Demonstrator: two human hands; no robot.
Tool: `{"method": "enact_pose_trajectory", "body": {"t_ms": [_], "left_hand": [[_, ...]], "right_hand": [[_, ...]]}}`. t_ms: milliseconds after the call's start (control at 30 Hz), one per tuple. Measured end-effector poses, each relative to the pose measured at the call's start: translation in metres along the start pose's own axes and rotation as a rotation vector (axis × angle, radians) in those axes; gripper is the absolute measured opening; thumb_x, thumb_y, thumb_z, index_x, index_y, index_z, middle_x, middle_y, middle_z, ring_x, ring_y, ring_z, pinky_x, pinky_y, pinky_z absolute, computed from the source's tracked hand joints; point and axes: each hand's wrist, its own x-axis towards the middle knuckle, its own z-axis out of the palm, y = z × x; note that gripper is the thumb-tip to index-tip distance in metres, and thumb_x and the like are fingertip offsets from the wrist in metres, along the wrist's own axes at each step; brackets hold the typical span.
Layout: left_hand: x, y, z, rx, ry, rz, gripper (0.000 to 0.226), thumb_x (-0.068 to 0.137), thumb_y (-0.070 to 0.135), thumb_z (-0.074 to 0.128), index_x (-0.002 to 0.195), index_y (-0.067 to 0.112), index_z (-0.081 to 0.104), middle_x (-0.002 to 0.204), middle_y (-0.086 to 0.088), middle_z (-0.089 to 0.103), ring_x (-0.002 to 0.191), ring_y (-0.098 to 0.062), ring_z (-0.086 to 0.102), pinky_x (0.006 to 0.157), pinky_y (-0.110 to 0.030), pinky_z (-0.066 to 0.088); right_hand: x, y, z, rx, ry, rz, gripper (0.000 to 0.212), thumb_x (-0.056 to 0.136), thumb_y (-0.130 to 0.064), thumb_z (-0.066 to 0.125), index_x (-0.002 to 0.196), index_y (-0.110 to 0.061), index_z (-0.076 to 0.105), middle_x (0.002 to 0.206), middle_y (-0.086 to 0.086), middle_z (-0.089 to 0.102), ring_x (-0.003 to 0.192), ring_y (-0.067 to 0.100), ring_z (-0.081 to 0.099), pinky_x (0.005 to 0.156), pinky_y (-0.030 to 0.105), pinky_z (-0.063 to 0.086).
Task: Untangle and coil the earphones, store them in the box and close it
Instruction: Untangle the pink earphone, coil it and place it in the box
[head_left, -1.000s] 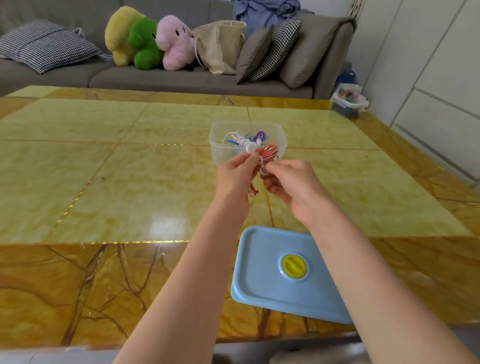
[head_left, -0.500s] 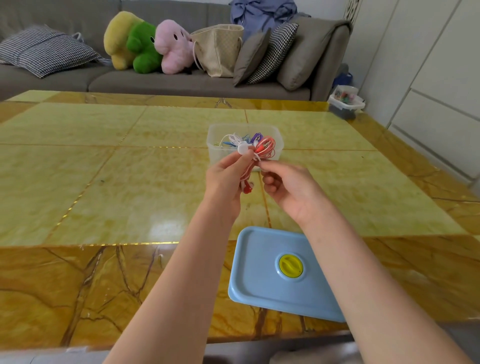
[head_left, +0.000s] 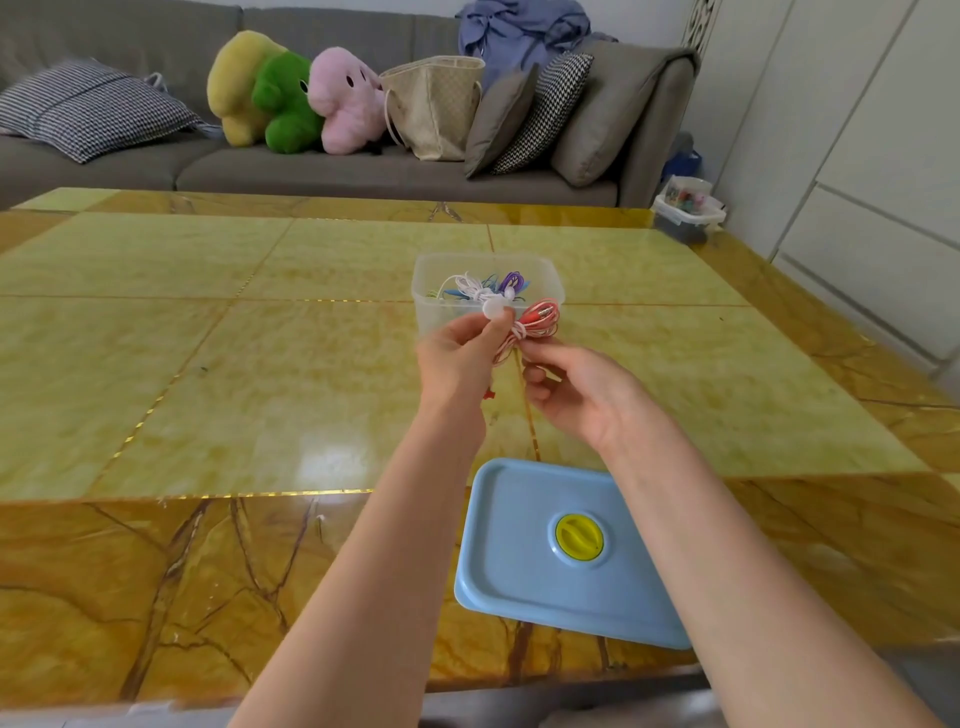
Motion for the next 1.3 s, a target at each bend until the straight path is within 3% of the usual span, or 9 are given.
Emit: {"method": "enact_pose_trajectory", "body": {"t_ms": [167,333,500,633,800,933,1033,1200,1300], "left_hand": [[0.002,0.000,-0.004,-0.104,-0.001,-0.127,0.011,0.089,0.015,0.062,0.081,0.008,0.062,0.053,-0.003,0.048,0.037,-0.009,0.041,0.038,-0.020,0.030],[0.003,0.003,-0.006,-0.117,0.038,-0.171,0.006,0.089,0.014,0.062,0.085,0.009,0.062,0.057,-0.006,0.050,0.031,-0.007,0.042,0.035,-0.015,0.027],[0.005,0.006,-0.010,-0.131,0.027,-0.234,0.015,0.088,0.011,0.062,0.103,0.008,0.059,0.059,-0.007,0.050,0.030,-0.010,0.041,0.037,-0.018,0.031],[0.003,0.009,-0.008,-0.157,0.006,-0.237,0.015,0.089,0.009,0.061,0.081,0.013,0.048,0.060,-0.008,0.049,0.029,-0.010,0.041,0.033,-0.015,0.030],[-0.002,0.008,-0.006,0.246,0.082,-0.003,0.014,0.088,0.017,0.063,0.076,0.012,0.062,0.055,0.005,0.055,0.031,0.000,0.046,0.034,-0.015,0.034],[0.000,0.007,-0.004,0.592,0.026,0.265,0.020,0.088,0.026,0.062,0.075,0.012,0.069,0.056,0.006,0.056,0.044,-0.005,0.048,0.053,-0.023,0.037],[0.000,0.008,-0.004,0.739,-0.075,0.279,0.015,0.084,0.027,0.068,0.089,0.014,0.072,0.074,0.004,0.066,0.061,-0.003,0.055,0.054,-0.014,0.037],[0.003,0.011,-0.013,0.803,-0.142,0.269,0.020,0.084,0.023,0.068,0.098,0.010,0.073,0.089,-0.008,0.071,0.070,-0.013,0.054,0.061,-0.022,0.041],[0.002,0.013,-0.016,0.881,-0.228,0.267,0.020,0.088,0.023,0.062,0.094,0.007,0.073,0.085,-0.013,0.069,0.066,-0.017,0.049,0.053,-0.023,0.032]], "right_hand": [[0.000,0.006,0.001,-0.277,0.065,-0.238,0.021,0.084,0.005,0.060,0.072,-0.010,0.066,0.051,-0.004,0.051,0.048,0.007,0.039,0.043,0.012,0.033],[-0.005,0.007,0.001,-0.498,0.068,-0.366,0.012,0.085,-0.004,0.063,0.083,-0.012,0.070,0.061,-0.002,0.053,0.051,0.006,0.043,0.046,0.014,0.033],[-0.009,0.003,-0.001,-0.598,0.051,-0.347,0.013,0.085,-0.007,0.064,0.079,-0.017,0.069,0.066,-0.005,0.058,0.058,0.006,0.049,0.049,0.016,0.036],[-0.009,0.002,-0.002,-0.436,0.012,-0.254,0.013,0.084,-0.003,0.064,0.077,-0.013,0.068,0.064,-0.004,0.060,0.060,0.008,0.052,0.050,0.015,0.042],[-0.008,0.001,-0.003,-0.312,0.020,-0.206,0.016,0.085,0.000,0.062,0.073,-0.011,0.065,0.064,0.000,0.059,0.054,0.007,0.052,0.046,0.013,0.043],[-0.007,0.001,-0.005,-0.318,0.059,-0.175,0.022,0.082,0.003,0.063,0.066,-0.012,0.063,0.047,-0.005,0.057,0.045,0.005,0.049,0.045,0.013,0.040],[-0.003,0.002,-0.008,-0.339,0.084,-0.192,0.024,0.080,0.009,0.061,0.065,-0.009,0.064,0.058,0.005,0.052,0.053,0.012,0.044,0.044,0.016,0.040],[-0.007,0.003,-0.010,-0.612,0.040,-0.303,0.015,0.082,0.007,0.060,0.088,-0.001,0.070,0.075,0.008,0.064,0.065,0.010,0.052,0.053,0.011,0.045],[-0.009,0.002,-0.013,-0.837,0.050,-0.406,0.010,0.083,-0.002,0.065,0.087,0.001,0.073,0.081,0.023,0.067,0.067,0.014,0.050,0.065,0.025,0.043]]}}
